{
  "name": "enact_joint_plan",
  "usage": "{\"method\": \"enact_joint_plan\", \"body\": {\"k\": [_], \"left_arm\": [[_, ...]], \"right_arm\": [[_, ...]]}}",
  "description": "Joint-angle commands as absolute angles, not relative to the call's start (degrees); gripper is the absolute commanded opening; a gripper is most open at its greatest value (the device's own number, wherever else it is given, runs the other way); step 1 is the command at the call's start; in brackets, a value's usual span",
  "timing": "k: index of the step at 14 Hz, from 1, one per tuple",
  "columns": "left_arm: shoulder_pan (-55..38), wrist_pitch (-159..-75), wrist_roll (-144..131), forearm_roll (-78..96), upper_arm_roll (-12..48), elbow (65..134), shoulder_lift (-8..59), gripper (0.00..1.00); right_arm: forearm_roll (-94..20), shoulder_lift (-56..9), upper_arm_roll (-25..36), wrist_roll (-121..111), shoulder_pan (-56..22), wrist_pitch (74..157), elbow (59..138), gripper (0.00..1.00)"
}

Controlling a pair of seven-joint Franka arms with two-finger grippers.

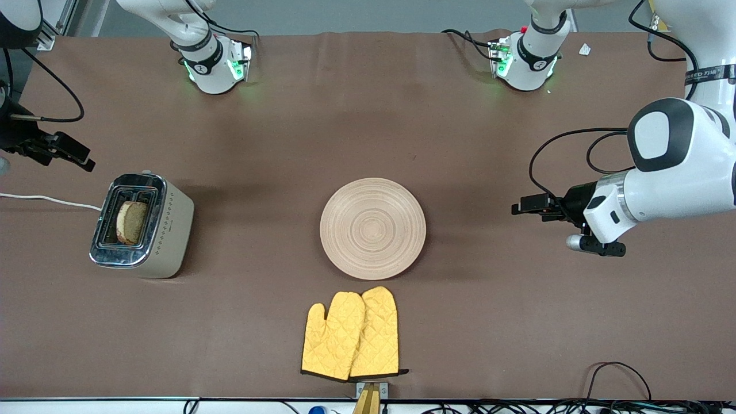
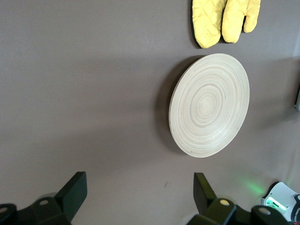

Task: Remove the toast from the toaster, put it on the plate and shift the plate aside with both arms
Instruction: 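Lower the right gripper onto the toast slice in the toaster and grasp it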

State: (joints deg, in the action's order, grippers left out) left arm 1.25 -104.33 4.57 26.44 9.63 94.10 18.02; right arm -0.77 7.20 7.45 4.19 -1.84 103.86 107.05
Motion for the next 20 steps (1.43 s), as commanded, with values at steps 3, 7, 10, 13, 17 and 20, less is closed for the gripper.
{"method": "enact_joint_plan", "body": {"k": [3,7,10,13,17,20], "left_arm": [[1.32,-104.77,5.27,27.51,9.67,93.16,18.46,1.00],[1.32,-104.85,5.27,27.42,9.49,91.86,19.42,1.00],[1.32,-104.68,5.36,27.16,9.49,91.67,19.34,1.00],[1.32,-104.33,5.27,27.16,9.49,91.58,19.16,1.00],[2.11,-104.24,5.36,27.25,9.49,91.58,19.16,1.00],[2.72,-103.98,6.32,27.16,9.49,91.58,18.99,1.00]], "right_arm": [[-1.93,7.83,6.86,3.78,-1.05,115.98,115.91,1.00],[-2.19,3.70,6.86,0.18,1.04,121.99,118.48,1.00],[-4.66,1.50,6.86,0.00,1.32,131.69,125.56,1.00],[-4.66,-0.96,6.86,-0.09,0.70,136.05,127.35,0.96],[-4.57,-1.67,6.86,-0.88,0.62,136.41,127.27,0.19],[-4.48,-1.58,6.86,-1.31,0.70,136.05,127.18,0.00]]}}
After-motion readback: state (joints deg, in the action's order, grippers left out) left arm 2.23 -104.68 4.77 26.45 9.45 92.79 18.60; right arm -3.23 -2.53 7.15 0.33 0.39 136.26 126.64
